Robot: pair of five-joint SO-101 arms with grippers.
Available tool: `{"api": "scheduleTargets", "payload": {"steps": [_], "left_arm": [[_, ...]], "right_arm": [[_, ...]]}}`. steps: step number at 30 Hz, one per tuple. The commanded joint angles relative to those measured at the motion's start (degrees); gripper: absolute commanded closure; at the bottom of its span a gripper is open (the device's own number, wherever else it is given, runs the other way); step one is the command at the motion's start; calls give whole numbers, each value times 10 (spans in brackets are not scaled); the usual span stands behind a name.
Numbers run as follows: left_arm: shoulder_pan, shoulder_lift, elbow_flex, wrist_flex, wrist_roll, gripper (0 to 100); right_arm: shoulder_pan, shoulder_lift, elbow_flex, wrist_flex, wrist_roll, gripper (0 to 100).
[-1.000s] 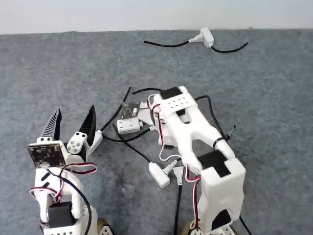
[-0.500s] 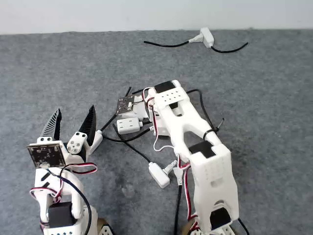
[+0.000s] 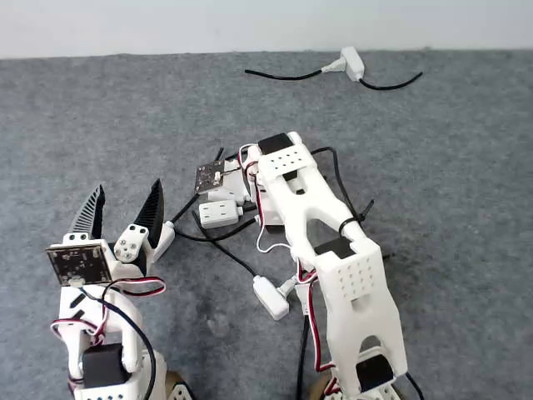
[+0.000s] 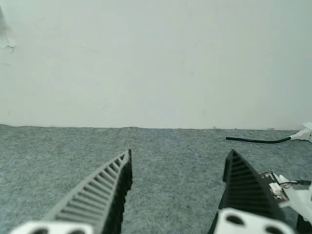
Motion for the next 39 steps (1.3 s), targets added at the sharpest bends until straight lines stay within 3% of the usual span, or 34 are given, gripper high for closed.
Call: {"api": "scheduleTargets", "payload": {"steps": [1, 5, 10, 19, 22, 27, 39], "left_arm": [[5, -6, -6, -23, -9, 695], [5, -6, -6, -23, -9, 695], [5, -6, -6, -23, -9, 695], [5, -6, -6, -23, -9, 695], [5, -6, -5, -23, -9, 695], [5, -6, -5, -23, -9, 695], [6, -6, -5, -23, -9, 695]], "right_arm": [[-9, 23, -29, -7, 11, 894], [-12, 29, -40, 7, 9, 878], [-15, 35, -44, 24, 11, 997], [-18, 32, -40, 28, 9, 989], [-22, 20, -64, 79, 9, 989], [-47, -29, -140, 197, 7, 989], [-77, -226, -181, 196, -40, 989]]}}
